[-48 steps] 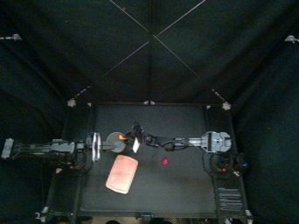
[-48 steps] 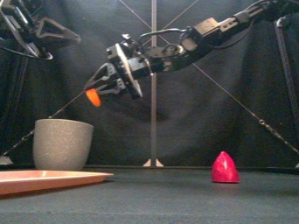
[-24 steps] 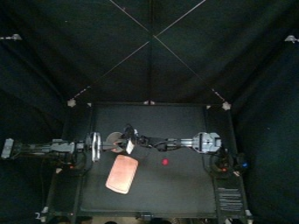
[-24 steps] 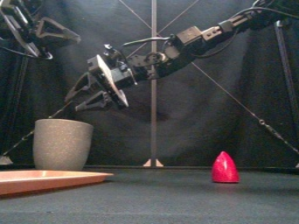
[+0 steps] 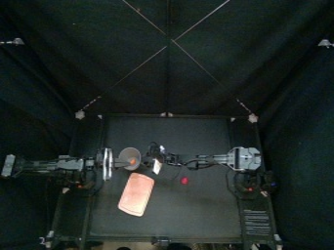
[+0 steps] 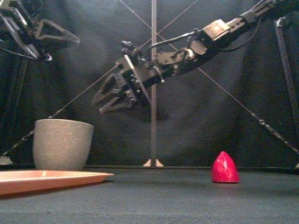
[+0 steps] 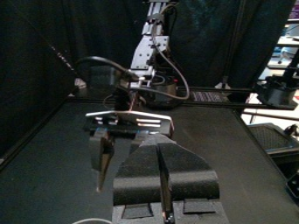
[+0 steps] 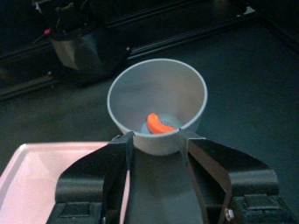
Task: Pick the tangerine then place it in the grey bowl
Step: Drop tangerine in the grey bowl and return to neutral
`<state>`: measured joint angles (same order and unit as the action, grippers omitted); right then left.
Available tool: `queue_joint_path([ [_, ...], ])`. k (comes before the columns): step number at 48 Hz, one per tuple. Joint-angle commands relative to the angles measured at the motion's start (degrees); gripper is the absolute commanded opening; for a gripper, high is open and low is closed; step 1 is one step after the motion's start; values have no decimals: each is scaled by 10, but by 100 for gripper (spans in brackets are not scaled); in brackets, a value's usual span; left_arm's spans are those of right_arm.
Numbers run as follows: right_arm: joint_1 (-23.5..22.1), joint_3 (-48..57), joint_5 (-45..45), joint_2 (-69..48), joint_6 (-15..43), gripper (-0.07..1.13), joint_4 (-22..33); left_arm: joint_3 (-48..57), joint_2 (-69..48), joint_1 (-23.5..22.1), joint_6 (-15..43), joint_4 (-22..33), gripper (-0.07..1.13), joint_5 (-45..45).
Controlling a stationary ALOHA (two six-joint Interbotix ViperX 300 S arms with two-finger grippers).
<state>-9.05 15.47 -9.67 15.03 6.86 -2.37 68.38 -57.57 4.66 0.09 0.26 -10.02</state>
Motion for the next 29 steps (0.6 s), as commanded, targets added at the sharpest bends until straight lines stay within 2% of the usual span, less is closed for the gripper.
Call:
queue_joint_path([
  [1, 1, 40, -3, -77, 0, 82, 30, -5, 2, 0, 0, 0, 7, -5],
  [10, 5, 117, -9, -151, -1, 82, 73, -5, 2, 0, -1, 0, 7, -5],
  [17, 12, 171, -27, -198, 0, 82, 81, -5, 2, 0, -1, 0, 7, -5],
  [29, 13, 287, -133, -286, 1, 82, 77, -5, 3, -1, -1, 1, 7, -5],
])
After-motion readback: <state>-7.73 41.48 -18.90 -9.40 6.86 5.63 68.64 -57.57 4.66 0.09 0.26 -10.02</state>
